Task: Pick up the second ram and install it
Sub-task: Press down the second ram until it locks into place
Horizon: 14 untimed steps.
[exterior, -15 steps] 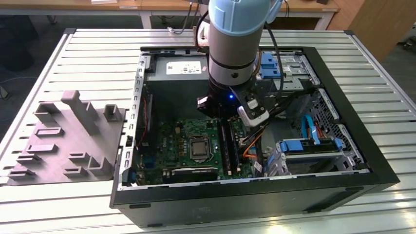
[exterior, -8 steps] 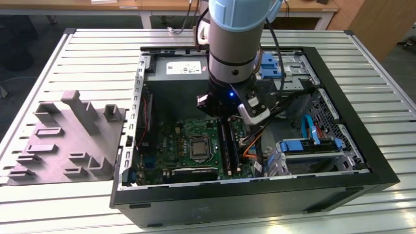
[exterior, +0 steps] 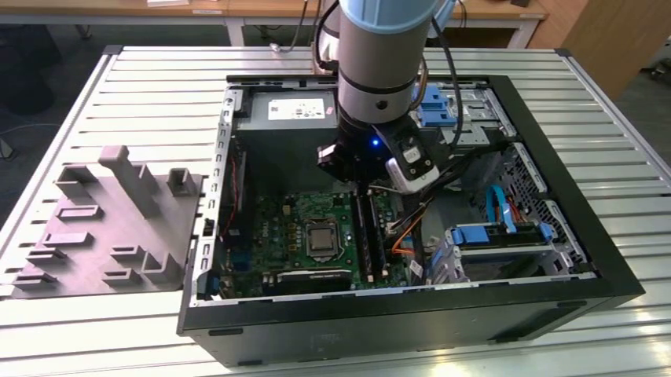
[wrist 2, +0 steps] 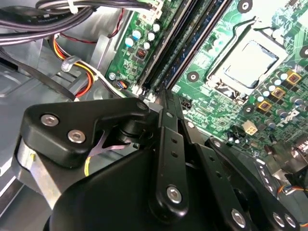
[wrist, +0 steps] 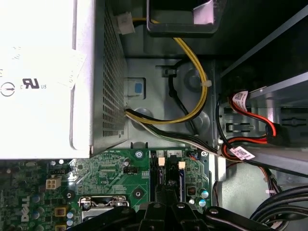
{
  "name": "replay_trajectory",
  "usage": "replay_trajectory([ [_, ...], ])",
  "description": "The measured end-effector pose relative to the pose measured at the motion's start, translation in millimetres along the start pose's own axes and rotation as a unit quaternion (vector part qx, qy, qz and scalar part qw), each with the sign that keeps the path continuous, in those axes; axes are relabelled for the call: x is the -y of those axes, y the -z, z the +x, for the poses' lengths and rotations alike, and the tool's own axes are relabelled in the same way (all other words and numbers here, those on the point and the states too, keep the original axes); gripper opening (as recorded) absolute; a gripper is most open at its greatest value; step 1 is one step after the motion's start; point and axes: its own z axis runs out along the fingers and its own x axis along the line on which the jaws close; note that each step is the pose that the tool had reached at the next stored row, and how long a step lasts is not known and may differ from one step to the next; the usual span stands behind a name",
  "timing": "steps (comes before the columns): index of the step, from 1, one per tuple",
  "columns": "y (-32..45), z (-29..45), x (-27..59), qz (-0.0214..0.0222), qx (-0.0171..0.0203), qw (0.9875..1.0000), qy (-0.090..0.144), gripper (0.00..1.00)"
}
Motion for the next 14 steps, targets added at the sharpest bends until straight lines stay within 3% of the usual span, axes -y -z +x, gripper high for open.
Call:
replay_trajectory([
  [9, 0.2, 0.0, -0.1, 0.0001, 0.0000, 1.0000, 0.000, 0.11],
  [14, -3.6, 0.6, -5.5, 0.0000, 0.0001, 1.0000, 0.000, 0.11],
])
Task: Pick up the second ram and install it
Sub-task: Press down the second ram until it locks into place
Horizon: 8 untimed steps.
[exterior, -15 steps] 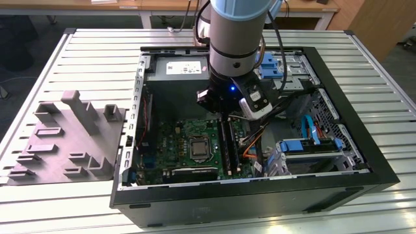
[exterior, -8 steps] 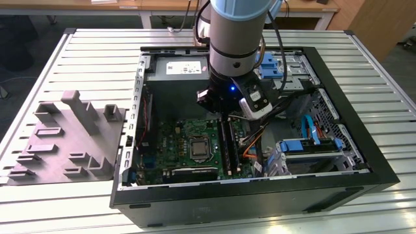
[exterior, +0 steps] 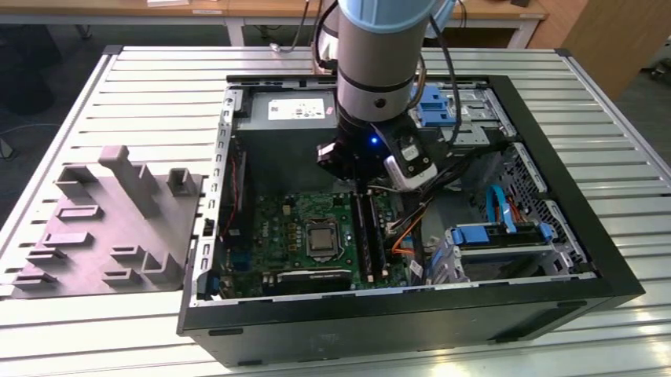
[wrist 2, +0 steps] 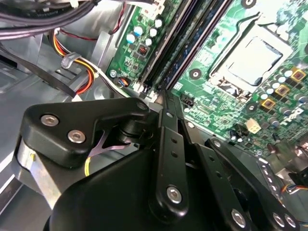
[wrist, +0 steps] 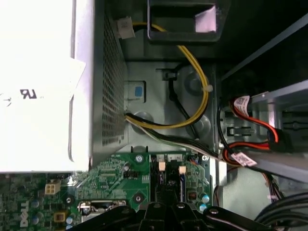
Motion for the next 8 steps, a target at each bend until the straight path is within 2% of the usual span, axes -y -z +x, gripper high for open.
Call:
replay_trajectory([
  [4, -6.5, 0.4, -3.3, 0.0001, 0.0000, 1.0000, 0.000, 0.11],
  [8, -7.1, 0.5, -2.0, 0.0005, 0.0000, 1.0000, 0.000, 0.11],
])
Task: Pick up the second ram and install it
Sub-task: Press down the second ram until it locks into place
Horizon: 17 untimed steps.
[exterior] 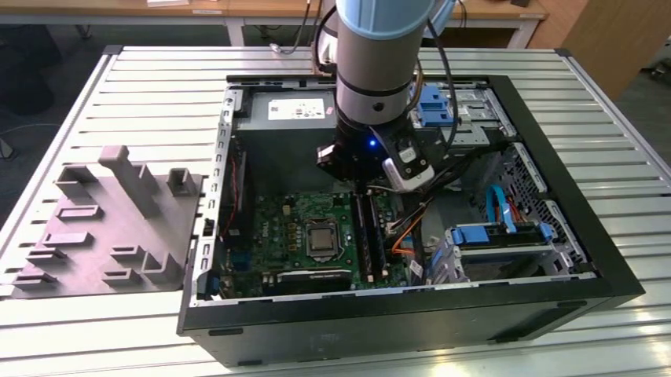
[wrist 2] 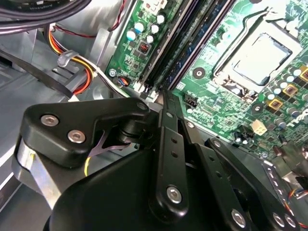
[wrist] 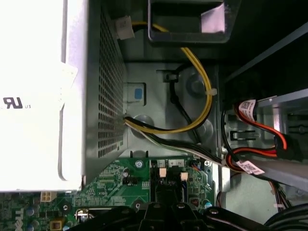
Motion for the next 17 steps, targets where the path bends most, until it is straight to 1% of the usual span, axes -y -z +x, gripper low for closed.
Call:
replay_trajectory([
  [3, -0.5, 0.0, 1.3, 0.0003, 0.0000, 1.0000, 0.000, 0.11],
  [6, -4.0, 0.1, 1.7, 0.0011, 0.0000, 1.0000, 0.000, 0.11],
  [11, -7.6, 0.2, 2.0, 0.0011, 0.0000, 1.0000, 0.000, 0.11],
  [15, -8.3, 0.3, 2.2, 0.0013, 0.0000, 1.0000, 0.000, 0.11],
  [17, -9.9, 0.4, 2.3, 0.0012, 0.0000, 1.0000, 0.000, 0.11],
])
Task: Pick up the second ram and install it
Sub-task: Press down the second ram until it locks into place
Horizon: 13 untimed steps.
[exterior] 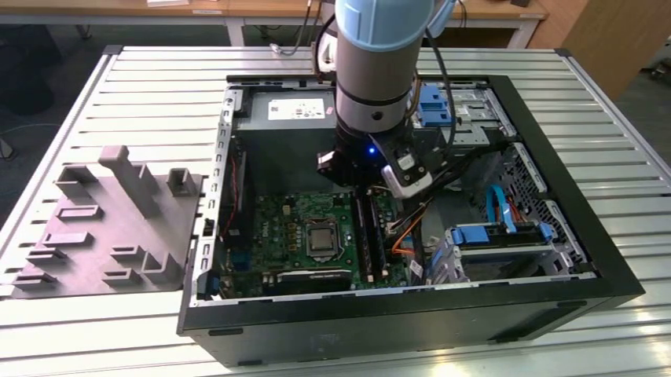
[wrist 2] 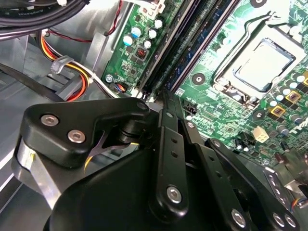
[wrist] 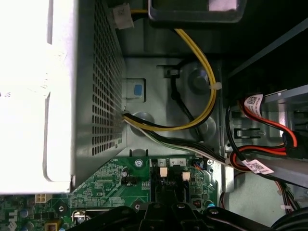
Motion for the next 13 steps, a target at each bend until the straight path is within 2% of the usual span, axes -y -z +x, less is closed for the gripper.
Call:
replay_trajectory([
  [13, -1.9, 0.1, 0.2, 0.0000, 0.0001, 1.0000, 0.000, 0.11],
])
